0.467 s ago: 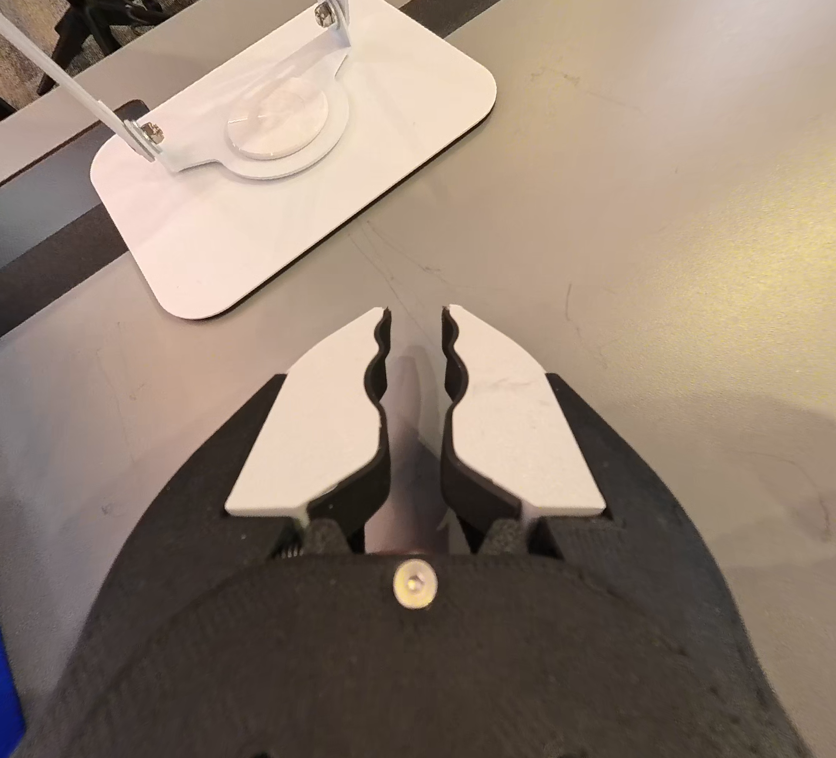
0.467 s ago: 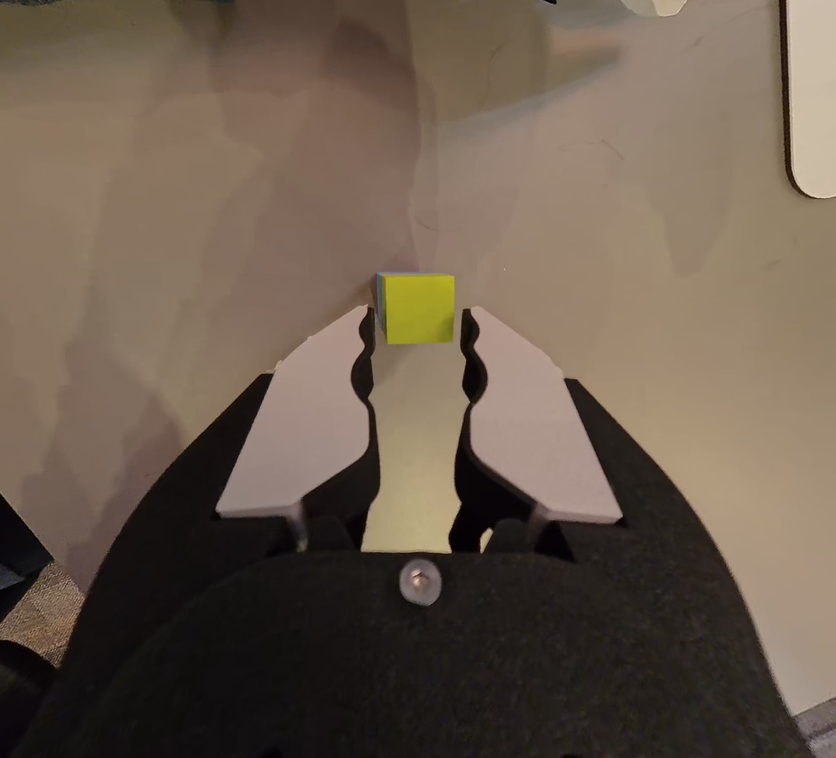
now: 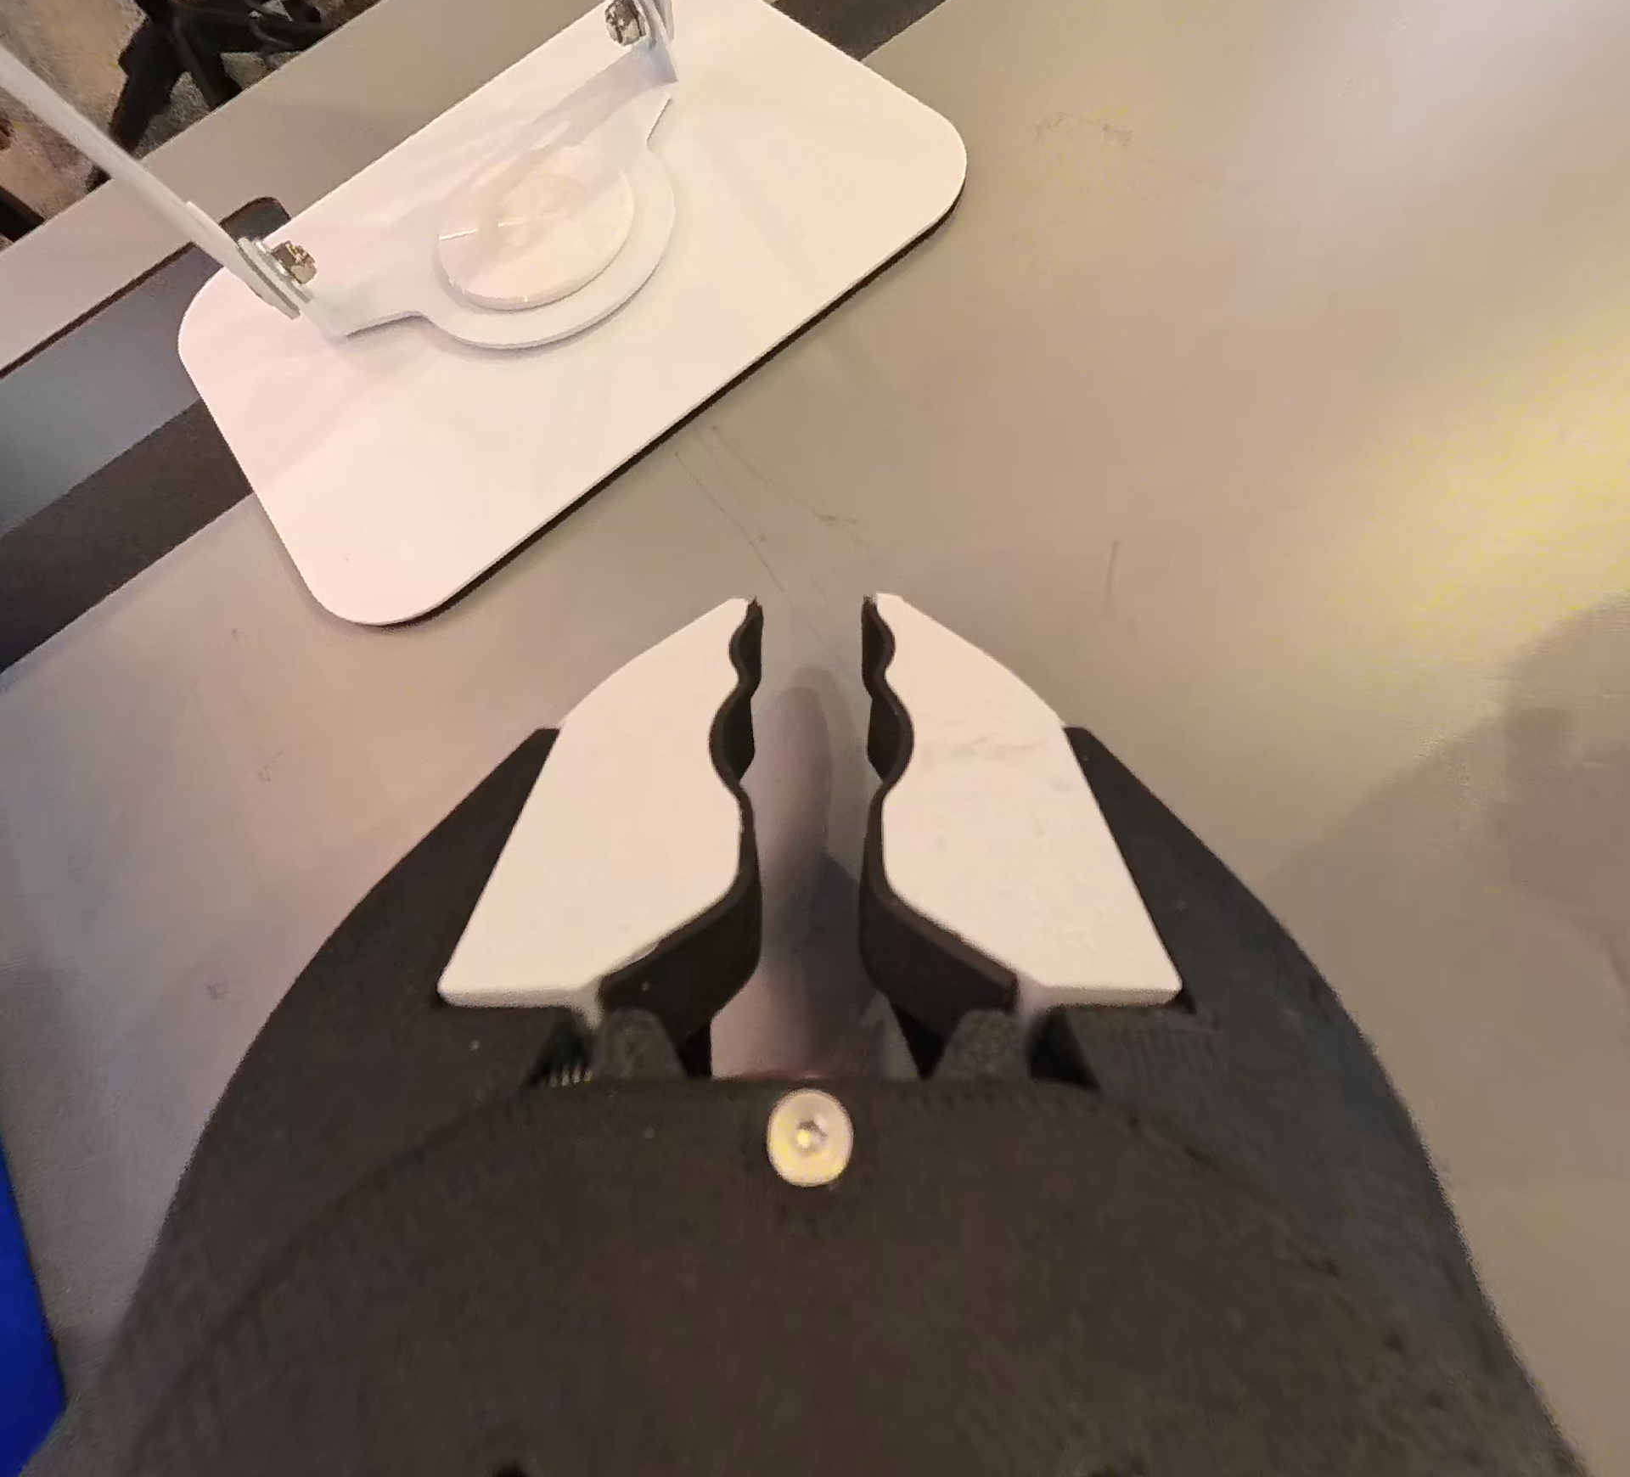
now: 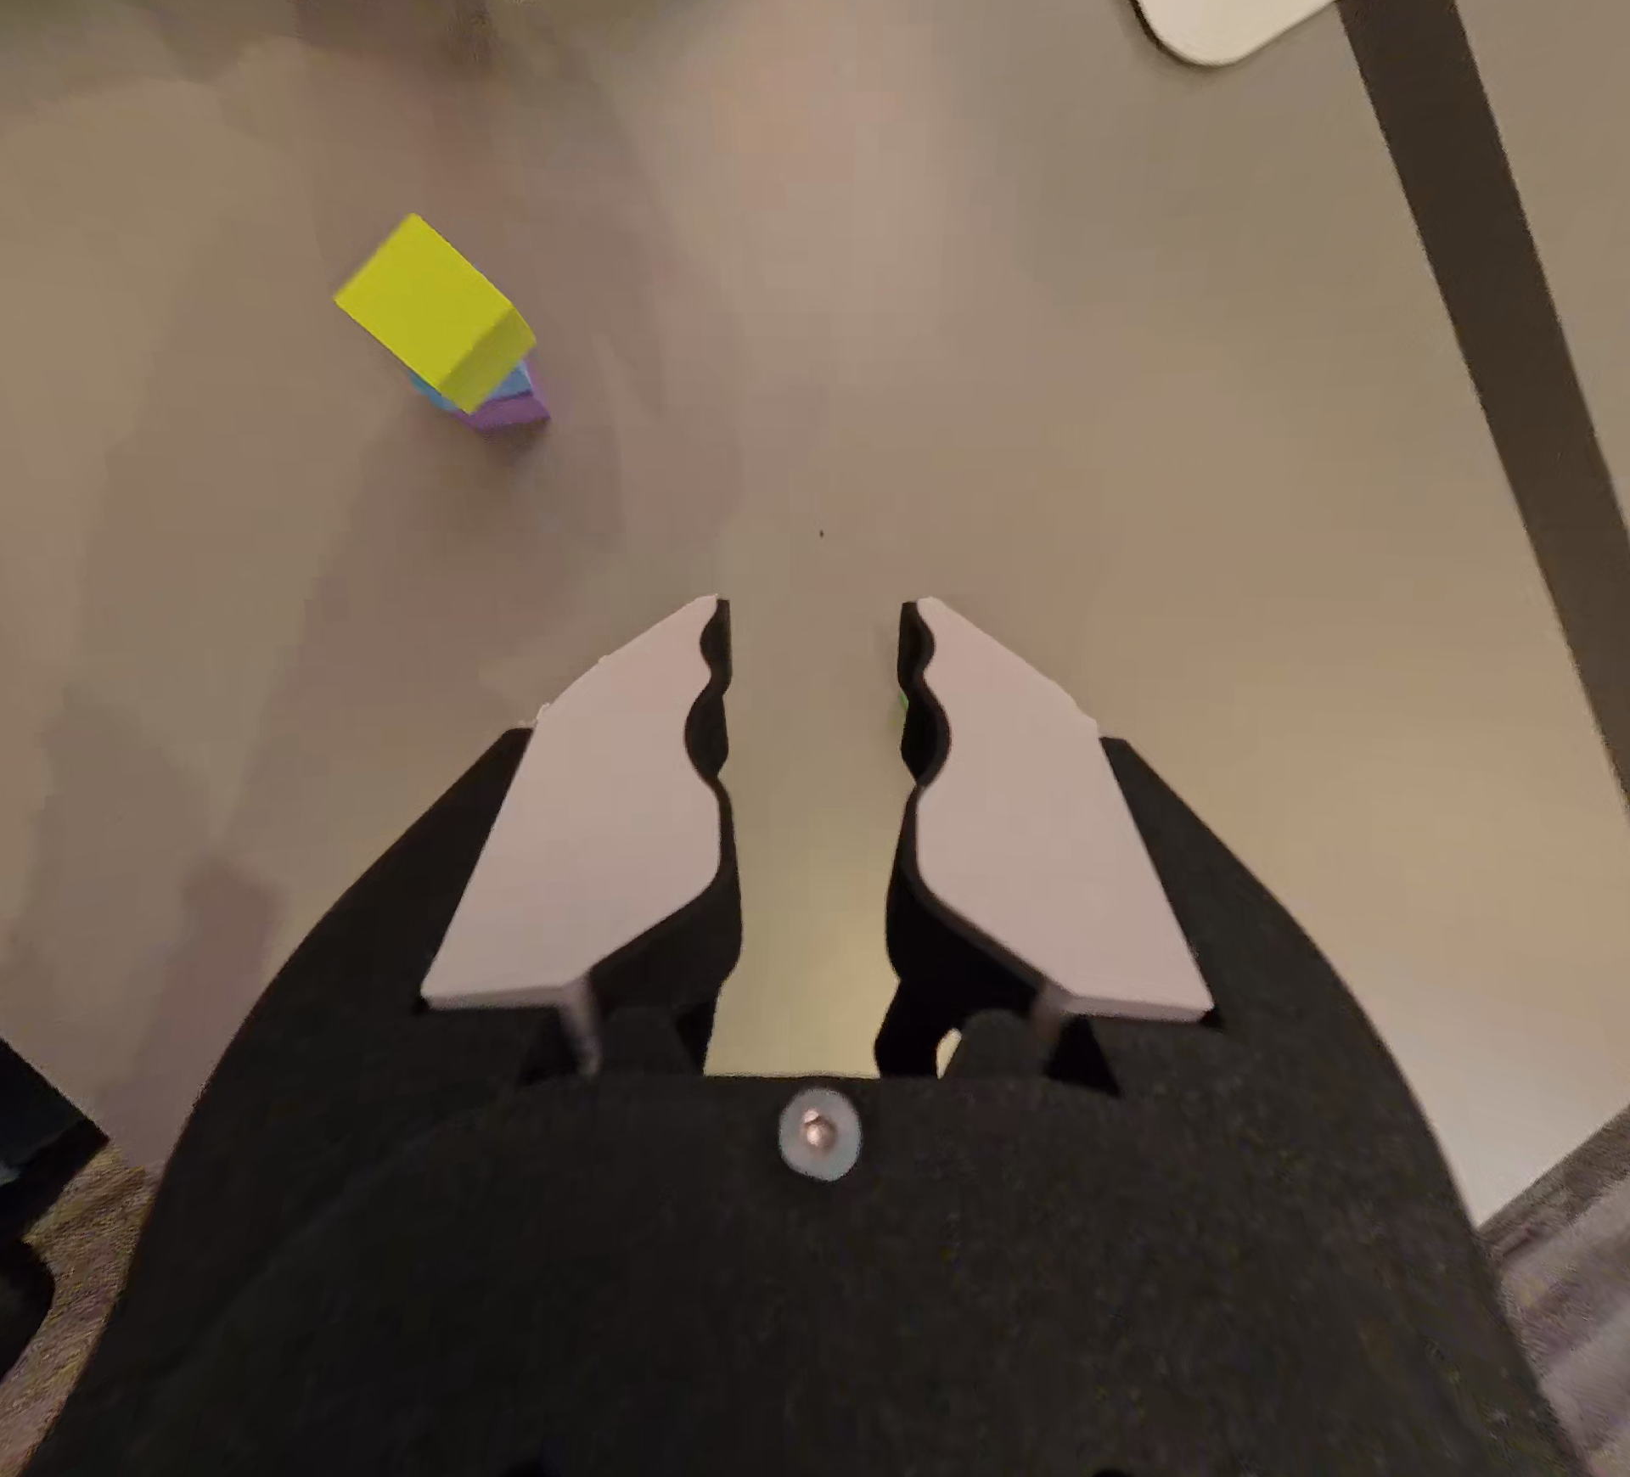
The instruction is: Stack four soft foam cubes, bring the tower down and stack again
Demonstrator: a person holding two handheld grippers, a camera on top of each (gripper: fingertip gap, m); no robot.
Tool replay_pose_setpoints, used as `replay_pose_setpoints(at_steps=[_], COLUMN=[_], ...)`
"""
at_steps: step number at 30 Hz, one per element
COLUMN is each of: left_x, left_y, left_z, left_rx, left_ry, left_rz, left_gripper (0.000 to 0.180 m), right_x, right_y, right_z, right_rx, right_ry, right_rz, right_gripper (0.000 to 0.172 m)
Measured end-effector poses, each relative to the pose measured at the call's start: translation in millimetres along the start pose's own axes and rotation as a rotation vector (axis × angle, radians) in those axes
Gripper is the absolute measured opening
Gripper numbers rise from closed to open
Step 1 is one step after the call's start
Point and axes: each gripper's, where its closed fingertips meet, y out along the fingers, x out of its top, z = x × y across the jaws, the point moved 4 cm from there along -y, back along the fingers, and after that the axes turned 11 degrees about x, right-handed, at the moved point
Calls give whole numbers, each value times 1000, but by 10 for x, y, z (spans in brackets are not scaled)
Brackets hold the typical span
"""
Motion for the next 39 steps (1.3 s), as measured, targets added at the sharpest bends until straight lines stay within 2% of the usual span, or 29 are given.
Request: replay_pose_setpoints(at_steps=[1,5,8,12,19,28,39], left_x=[-2,-8,-9,-4,-6,-3,-1], left_y=[2,12,11,6,9,7,6], left_z=[-4,-18,-22,-18,-19,-15,-9], left_rx=[3,15,20,14,6,3,0], left_ry=[6,26,33,23,18,11,4], left_rz=[2,10,10,4,7,4,3], left_gripper=[21,21,21,22,22,22,22], right_x=[-47,81,274,443,500,513,598], right_y=[6,224,466,616,670,662,521], right_z=[-7,338,558,579,616,623,703], right_rx=[9,115,103,156,244,233,142], right_ry=[13,-92,-243,-286,-333,-301,-78], right_rz=[-1,-58,-47,-40,-1,6,-35], right_gripper=[36,38,41,40,31,30,29])
